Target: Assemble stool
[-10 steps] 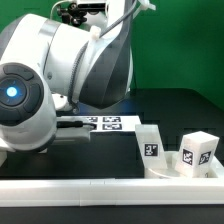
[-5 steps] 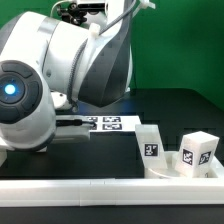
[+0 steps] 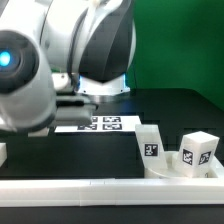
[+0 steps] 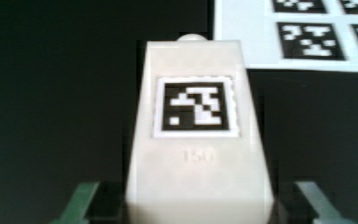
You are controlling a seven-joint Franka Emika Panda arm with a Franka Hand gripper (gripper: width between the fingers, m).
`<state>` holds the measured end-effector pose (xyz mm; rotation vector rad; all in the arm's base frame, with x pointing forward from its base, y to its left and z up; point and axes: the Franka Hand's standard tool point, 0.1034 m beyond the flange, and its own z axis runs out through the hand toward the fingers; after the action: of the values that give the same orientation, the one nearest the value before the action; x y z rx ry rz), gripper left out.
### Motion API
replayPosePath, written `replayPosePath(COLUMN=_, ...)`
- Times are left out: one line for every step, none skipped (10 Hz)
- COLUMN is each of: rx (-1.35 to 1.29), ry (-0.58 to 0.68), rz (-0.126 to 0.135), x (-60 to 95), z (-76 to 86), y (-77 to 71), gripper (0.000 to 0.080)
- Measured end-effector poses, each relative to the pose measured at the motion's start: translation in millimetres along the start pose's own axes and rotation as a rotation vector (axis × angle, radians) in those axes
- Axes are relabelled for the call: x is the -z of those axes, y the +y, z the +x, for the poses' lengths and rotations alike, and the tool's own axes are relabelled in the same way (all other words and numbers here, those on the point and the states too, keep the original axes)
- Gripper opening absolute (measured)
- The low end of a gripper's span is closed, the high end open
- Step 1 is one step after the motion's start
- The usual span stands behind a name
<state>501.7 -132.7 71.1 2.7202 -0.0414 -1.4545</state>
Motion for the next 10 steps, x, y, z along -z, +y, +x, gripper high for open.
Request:
replayPosePath(rx=-0.059, ry=0.021, rz=0.031, x=11.1, z=-4.8, y=-18.1, gripper=0.0337)
replayPosePath(rx=-0.09, ry=0.047, rz=0.046, x=21.9, z=-8.3, y=-29.4, gripper=0.0337)
replayPosePath(rx=-0.121, ry=0.069, rz=0.051, x=29.5, z=-9.2, y=-36.1, gripper=0.0337)
replayPosePath(rx=-0.113, ry=0.101, rz=0.048, x=31.2, z=-4.3, y=-34.0, gripper=0.0338)
replayPosePath(rx=-0.114, ry=0.098, rz=0.049, x=30.0, z=-4.4, y=-33.2, gripper=0.0338)
replayPosePath(rx=-0.114, ry=0.128, rz=0.046, x=33.1, z=-0.1, y=-32.4, gripper=0.0338)
replayPosePath(rx=-0.111, ry=0.253, rz=0.045, x=41.9, z=9.9, y=-32.9, gripper=0.0338)
replayPosePath(rx=-0.119, ry=0.333, rz=0.086, x=38.0, z=1.9, y=-38.5, gripper=0.0338)
replayPosePath(rx=-0.169, ry=0.358, rz=0.148, x=41.4, z=-11.3, y=-51.9, gripper=0.0338)
replayPosePath(rx=-0.186, ry=0.45, rz=0.175, x=60.1, z=-12.9, y=-64.7, gripper=0.0338)
